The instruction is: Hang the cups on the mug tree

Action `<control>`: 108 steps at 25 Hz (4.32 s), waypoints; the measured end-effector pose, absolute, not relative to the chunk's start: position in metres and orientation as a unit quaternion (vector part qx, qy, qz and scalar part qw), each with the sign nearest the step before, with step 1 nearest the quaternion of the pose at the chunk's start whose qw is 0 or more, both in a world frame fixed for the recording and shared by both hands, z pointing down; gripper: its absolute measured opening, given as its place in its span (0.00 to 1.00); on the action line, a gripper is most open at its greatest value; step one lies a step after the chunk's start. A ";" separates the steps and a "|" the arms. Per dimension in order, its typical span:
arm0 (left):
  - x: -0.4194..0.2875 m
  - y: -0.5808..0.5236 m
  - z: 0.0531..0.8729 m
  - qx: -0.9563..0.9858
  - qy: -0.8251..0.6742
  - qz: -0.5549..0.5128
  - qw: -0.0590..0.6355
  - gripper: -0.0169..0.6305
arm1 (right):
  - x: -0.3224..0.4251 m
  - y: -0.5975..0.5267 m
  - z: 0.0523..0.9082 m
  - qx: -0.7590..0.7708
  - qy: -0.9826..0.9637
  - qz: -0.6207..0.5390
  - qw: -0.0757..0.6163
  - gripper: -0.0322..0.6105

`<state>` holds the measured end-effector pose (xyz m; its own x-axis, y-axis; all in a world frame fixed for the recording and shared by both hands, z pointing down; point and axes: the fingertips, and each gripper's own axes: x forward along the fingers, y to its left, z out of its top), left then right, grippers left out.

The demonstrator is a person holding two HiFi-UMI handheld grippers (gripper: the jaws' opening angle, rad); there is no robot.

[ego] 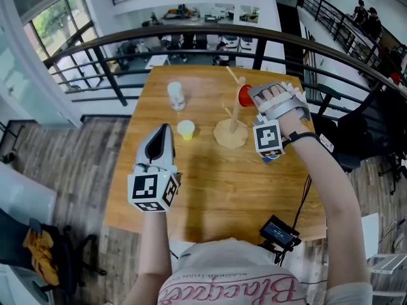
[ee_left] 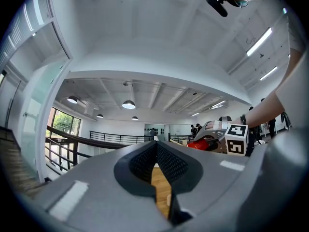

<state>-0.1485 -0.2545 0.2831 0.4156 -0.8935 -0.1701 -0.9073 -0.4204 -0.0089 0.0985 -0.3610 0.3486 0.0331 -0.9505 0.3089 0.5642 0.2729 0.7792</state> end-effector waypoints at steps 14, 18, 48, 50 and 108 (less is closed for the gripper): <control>-0.132 -0.256 0.289 -0.854 0.515 0.063 0.044 0.05 | 0.143 -0.326 0.308 0.529 -0.589 -0.391 0.469 0.61; -0.123 -0.255 0.293 -0.858 0.509 0.055 0.043 0.05 | 0.166 -0.310 0.321 0.593 -0.622 -0.309 0.408 0.61; -0.110 -0.258 0.341 -0.868 0.495 -0.038 0.009 0.05 | 0.207 -0.255 0.584 0.645 -0.698 0.176 0.257 0.62; -0.113 -0.259 0.350 -0.866 0.498 -0.050 0.004 0.05 | 0.205 -0.261 0.593 0.641 -0.699 0.185 0.257 0.62; -0.189 -0.265 0.344 -0.829 0.557 0.034 -0.035 0.05 | 0.111 -0.346 0.504 0.488 -0.743 -0.069 0.453 0.46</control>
<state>-0.1891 -0.2653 0.3439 0.3774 -0.9259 -0.0176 -0.9211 -0.3773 0.0964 0.1113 -0.3462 0.5038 -0.1142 -0.7874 0.6058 -0.6624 0.5149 0.5442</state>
